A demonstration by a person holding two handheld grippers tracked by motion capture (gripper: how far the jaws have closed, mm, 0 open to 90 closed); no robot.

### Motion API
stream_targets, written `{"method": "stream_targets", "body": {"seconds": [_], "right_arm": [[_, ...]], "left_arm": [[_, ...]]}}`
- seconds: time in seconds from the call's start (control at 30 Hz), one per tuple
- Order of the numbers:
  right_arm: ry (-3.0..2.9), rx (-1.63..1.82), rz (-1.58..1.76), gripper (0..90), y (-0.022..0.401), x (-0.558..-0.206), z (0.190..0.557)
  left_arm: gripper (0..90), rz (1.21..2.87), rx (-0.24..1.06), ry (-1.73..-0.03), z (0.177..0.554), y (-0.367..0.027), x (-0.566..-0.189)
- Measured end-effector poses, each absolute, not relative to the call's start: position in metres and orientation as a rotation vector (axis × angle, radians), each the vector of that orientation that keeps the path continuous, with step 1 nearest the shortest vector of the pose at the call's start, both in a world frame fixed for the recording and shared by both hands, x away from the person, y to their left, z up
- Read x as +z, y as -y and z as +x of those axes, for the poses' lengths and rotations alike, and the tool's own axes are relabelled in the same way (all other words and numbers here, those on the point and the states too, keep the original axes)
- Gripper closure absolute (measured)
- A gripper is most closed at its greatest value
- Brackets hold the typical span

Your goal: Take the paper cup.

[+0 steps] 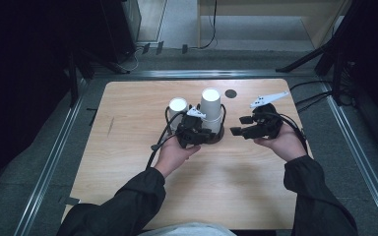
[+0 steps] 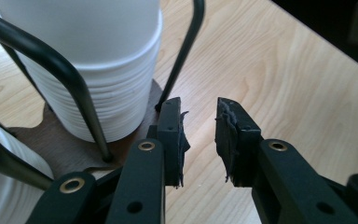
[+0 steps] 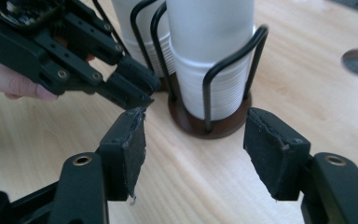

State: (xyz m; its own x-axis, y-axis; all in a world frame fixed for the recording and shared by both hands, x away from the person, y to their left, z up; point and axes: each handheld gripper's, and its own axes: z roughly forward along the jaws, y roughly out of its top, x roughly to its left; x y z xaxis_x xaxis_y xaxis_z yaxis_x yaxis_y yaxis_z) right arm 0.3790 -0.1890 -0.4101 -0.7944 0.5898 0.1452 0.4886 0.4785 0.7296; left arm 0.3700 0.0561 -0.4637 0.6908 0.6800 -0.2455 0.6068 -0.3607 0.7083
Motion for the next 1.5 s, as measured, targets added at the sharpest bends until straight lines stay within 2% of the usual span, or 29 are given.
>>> {"method": "stream_targets", "body": {"seconds": [0.17,0.3,0.5,0.57,1.5], "right_arm": [[-2.571,1.224,0.936,38.1,0.181,-0.398,0.39],[-2.557,1.249,0.947,36.9,0.176,-0.39,0.401],[-2.566,1.214,0.933,35.1,0.162,-0.386,0.413],[-2.566,1.21,0.929,34.7,0.158,-0.386,0.417],[-2.591,1.14,0.87,28.5,0.114,-0.385,0.441]], "left_arm": [[78.9,2.039,0.108,-1.021,0.376,-0.058,-0.461],[80.2,2.04,0.131,-1.03,0.379,-0.058,-0.46],[80.2,2.03,0.127,-1.048,0.383,-0.057,-0.461],[76.7,2.026,0.128,-1.056,0.384,-0.058,-0.462],[77.3,2.01,0.112,-1.067,0.389,-0.061,-0.464]]}}
